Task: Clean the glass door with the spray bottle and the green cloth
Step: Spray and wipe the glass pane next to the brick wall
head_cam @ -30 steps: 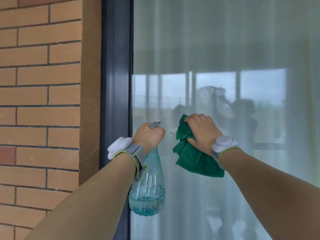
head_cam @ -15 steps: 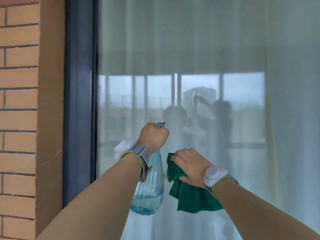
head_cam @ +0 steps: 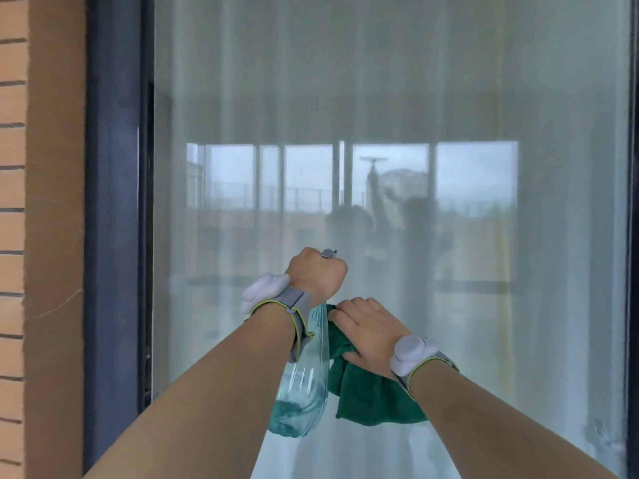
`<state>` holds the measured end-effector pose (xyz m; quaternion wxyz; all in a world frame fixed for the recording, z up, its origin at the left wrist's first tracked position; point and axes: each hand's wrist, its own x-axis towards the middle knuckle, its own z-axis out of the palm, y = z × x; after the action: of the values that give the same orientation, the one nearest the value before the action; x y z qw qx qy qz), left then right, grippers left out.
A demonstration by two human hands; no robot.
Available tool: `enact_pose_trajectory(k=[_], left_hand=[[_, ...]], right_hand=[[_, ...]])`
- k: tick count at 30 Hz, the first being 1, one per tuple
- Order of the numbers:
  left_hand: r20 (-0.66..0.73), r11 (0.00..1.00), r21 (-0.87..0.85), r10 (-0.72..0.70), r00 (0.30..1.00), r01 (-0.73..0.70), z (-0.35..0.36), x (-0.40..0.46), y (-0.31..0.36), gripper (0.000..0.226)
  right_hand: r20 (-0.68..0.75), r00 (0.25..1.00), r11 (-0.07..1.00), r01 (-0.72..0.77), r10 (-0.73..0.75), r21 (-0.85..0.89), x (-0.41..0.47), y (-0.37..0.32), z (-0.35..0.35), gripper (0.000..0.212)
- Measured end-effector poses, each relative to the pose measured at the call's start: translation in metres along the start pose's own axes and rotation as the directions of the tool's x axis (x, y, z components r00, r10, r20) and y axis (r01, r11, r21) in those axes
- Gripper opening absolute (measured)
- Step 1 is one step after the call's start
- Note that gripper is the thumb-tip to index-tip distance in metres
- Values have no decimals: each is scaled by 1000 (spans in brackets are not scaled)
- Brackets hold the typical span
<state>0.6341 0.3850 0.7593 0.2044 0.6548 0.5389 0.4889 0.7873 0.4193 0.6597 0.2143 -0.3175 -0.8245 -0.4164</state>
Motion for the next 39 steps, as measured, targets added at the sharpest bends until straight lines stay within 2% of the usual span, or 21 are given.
enact_pose_trajectory(k=[7, 11, 14, 17, 20, 22, 26, 28, 30, 33, 35, 39], left_hand=[[-181, 998, -46, 43, 983, -52, -46, 1, -20, 29], [-166, 994, -40, 97, 981, -105, -70, 8, -22, 15], [-165, 995, 4, 95, 982, -96, -78, 17, -26, 9], [-175, 995, 8, 100, 979, -100, -82, 23, -24, 15], [-193, 993, -27, 105, 975, -112, -82, 26, -23, 20], [-205, 992, -44, 108, 973, -119, -80, 28, -23, 28], [-161, 993, -62, 90, 983, -101, -70, 26, -21, 20], [-155, 994, -58, 86, 984, -96, -68, 27, -21, 27], [-158, 993, -50, 100, 982, -109, -68, 28, -20, 30], [-176, 991, -65, 108, 979, -121, -73, 27, -15, 28], [-194, 989, -78, 108, 975, -125, -78, 26, -12, 29], [-214, 986, -81, 126, 969, -146, -86, 27, -9, 36]], right_hand=[[-24, 998, 998, 51, -52, -24, 36, -14, 25, 71], [-52, 993, 987, 103, -110, -123, 48, 8, 25, 66], [-129, 992, 988, -11, -9, -153, 60, 28, 10, 74], [-205, 965, 966, -198, 163, -166, 83, 53, -18, 68], [-313, 865, 890, -443, 393, -105, 103, 76, -49, 54], [-382, 816, 867, -493, 434, -67, 106, 80, -54, 56], [-349, 857, 900, -429, 379, -75, 88, 50, -24, 66], [-298, 918, 948, -304, 263, -99, 79, 24, 0, 73], [-238, 960, 975, -182, 149, -125, 76, 2, 19, 72], [-238, 965, 982, -139, 106, -126, 87, -5, 20, 66], [-245, 964, 978, -148, 108, -151, 100, 5, 8, 65], [-341, 884, 922, -372, 319, -103, 131, 35, -26, 57]])
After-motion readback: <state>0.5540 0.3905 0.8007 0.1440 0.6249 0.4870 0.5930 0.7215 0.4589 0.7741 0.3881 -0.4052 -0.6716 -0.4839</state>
